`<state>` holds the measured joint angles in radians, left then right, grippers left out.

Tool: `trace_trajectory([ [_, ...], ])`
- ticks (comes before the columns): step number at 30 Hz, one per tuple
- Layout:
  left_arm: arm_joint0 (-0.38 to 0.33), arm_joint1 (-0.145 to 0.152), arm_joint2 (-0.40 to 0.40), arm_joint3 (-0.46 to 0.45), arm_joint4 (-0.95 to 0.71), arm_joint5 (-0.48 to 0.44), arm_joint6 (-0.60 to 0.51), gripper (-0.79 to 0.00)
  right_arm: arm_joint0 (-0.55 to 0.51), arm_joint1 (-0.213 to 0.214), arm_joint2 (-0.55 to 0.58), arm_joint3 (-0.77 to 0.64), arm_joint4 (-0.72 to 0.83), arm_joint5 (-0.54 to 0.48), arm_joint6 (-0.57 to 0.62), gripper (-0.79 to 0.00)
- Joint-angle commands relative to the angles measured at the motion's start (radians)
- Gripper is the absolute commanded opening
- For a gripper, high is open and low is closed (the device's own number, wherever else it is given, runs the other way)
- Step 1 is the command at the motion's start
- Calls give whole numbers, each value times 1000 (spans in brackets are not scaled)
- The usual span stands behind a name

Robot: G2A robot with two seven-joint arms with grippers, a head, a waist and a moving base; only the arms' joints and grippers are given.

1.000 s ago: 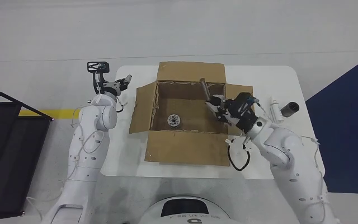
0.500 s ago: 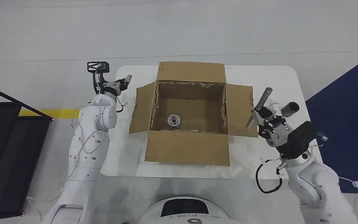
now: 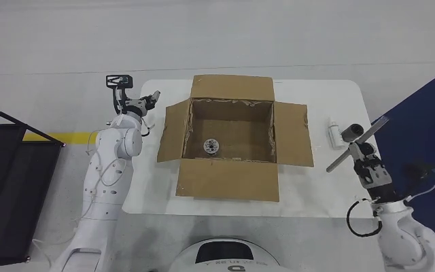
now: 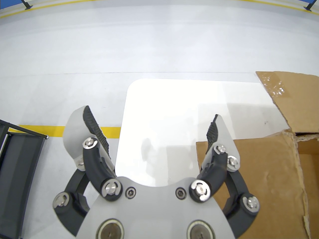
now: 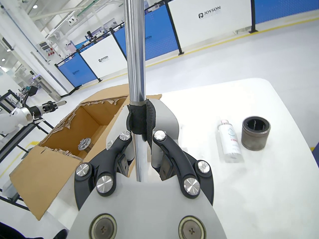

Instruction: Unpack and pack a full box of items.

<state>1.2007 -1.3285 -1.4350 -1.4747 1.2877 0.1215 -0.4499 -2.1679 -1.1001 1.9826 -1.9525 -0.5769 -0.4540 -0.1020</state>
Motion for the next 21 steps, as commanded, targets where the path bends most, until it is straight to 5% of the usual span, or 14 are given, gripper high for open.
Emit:
trace_trajectory([
  [1,0,0,0,0,0,0,0,0,4,-1,19,25,79,39,61,-785],
  [9,0,0,0,0,0,0,0,0,106,9,61,126,300,226,366,-785],
  [14,0,0,0,0,0,0,0,0,183,15,52,158,311,438,494,-785],
  [21,0,0,0,0,0,0,0,0,261,27,31,212,285,562,678,-785],
])
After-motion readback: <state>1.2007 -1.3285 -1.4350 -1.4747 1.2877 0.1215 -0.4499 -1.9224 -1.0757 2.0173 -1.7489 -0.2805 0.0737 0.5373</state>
